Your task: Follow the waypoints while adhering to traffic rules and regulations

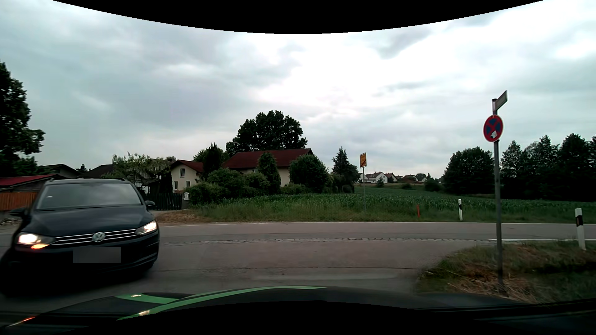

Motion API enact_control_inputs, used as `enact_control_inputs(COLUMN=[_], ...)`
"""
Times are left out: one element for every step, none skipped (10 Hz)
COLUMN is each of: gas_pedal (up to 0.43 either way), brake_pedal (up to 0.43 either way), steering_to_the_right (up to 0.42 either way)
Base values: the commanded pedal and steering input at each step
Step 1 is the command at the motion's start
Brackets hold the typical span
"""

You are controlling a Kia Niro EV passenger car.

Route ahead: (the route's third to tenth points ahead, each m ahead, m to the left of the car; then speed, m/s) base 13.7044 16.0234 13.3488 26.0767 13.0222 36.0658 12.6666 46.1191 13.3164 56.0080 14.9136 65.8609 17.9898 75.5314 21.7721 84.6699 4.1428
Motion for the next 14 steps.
enact_control_inputs(gas_pedal=[0.000, 0.000, 0.000, 0.000, 0.000, 0.000, 0.000, 0.000, 0.000, 0.000, 0.000, 0.000, 0.000, 0.000], brake_pedal=[0.207, 0.213, 0.213, 0.207, 0.207, 0.207, 0.207, 0.207, 0.207, 0.207, 0.207, 0.201, 0.207, 0.207], steering_to_the_right=[0.043, 0.032, 0.016, 0.003, -0.009, -0.015, -0.017, -0.023, -0.043, -0.060, -0.072, -0.093, -0.118, -0.146])
